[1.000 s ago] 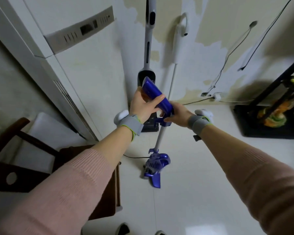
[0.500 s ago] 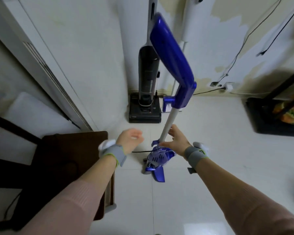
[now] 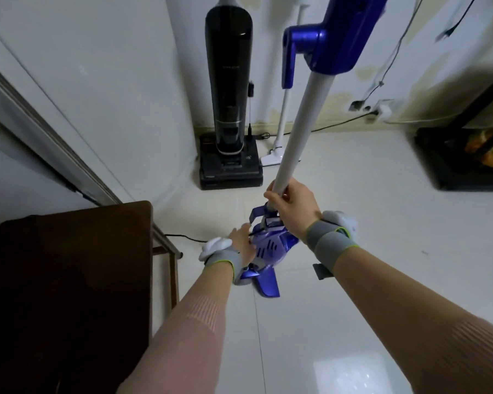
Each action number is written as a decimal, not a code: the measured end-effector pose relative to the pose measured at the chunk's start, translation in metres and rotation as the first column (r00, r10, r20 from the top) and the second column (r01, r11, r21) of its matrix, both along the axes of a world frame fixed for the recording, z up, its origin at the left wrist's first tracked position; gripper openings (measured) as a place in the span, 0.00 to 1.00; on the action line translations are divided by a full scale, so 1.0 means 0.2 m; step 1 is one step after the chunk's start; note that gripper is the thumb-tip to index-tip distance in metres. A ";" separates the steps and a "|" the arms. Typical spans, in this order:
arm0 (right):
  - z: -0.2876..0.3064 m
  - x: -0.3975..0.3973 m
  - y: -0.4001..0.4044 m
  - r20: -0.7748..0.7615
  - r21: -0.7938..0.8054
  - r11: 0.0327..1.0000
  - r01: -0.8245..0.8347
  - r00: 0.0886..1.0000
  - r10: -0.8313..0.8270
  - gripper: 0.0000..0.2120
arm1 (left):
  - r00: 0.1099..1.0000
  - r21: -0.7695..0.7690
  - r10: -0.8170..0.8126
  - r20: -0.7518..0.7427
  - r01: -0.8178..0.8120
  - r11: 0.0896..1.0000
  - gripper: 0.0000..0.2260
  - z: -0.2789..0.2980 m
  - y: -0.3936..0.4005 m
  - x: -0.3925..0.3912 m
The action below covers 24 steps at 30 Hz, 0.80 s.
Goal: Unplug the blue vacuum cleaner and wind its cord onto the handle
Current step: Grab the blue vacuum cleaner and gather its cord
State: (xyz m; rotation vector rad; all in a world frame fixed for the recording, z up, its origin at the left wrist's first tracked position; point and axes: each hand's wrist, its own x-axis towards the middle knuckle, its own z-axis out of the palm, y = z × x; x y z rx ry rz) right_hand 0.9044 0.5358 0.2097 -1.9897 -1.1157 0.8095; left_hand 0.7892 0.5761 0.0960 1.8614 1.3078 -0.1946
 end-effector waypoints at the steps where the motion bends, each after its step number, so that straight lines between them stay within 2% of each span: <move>1: 0.00 0.00 0.00 -0.003 -0.003 1.000 -0.004 1.000 0.004 0.08 | 0.998 0.014 -0.049 -0.040 0.050 0.999 0.18 -0.01 -0.02 0.00; 2: 0.01 0.00 -0.01 -0.011 -0.010 1.000 -0.004 1.000 0.004 0.08 | 0.991 0.024 -0.093 -0.099 0.095 0.995 0.15 0.00 -0.02 -0.02; 5: 0.02 0.00 -0.03 -0.023 -0.009 1.000 0.002 1.000 -0.002 0.08 | 0.937 0.081 -0.139 -0.320 0.174 0.981 0.14 0.01 0.11 -0.11; 8: 0.03 -0.01 -0.03 -0.025 -0.014 1.000 0.009 1.000 -0.009 0.07 | 0.912 0.202 -0.032 -0.410 0.125 0.971 0.14 0.09 0.36 -0.11; 12: 0.05 -0.01 -0.01 -0.036 -0.035 0.999 0.029 0.999 -0.030 0.07 | 0.897 0.467 0.005 -0.442 0.226 0.855 0.14 0.48 0.58 0.01; 16: 0.08 -0.01 -0.01 -0.075 -0.105 0.994 0.042 0.996 -0.050 0.08 | 0.814 0.523 -0.080 -0.575 0.441 0.730 0.14 0.84 0.68 -0.12; 18: 0.08 0.00 -0.02 -0.093 -0.171 0.981 0.093 0.990 -0.110 0.09 | 0.818 0.565 -0.148 -0.555 0.502 0.655 0.10 1.01 0.68 -0.23; 19: 0.11 -0.02 -0.03 -0.098 -0.223 0.966 0.127 0.984 -0.152 0.10 | 0.839 0.563 -0.183 -0.512 0.489 0.666 0.10 1.12 0.68 -0.31; 21: 0.15 -0.10 -0.10 -0.126 -0.380 0.909 0.173 0.963 -0.236 0.08 | 0.893 0.505 -0.234 -0.385 0.416 0.757 0.11 1.34 0.69 -0.47; 22: 0.16 -0.17 -0.14 -0.208 -0.456 0.881 0.127 0.947 -0.244 0.06 | 0.906 0.444 -0.257 -0.335 0.392 0.805 0.10 1.43 0.68 -0.54; 24: 0.20 -0.38 -0.21 -0.283 -0.494 0.869 -0.003 0.946 -0.158 0.06 | 0.902 0.366 -0.314 -0.297 0.411 0.835 0.08 1.61 0.66 -0.66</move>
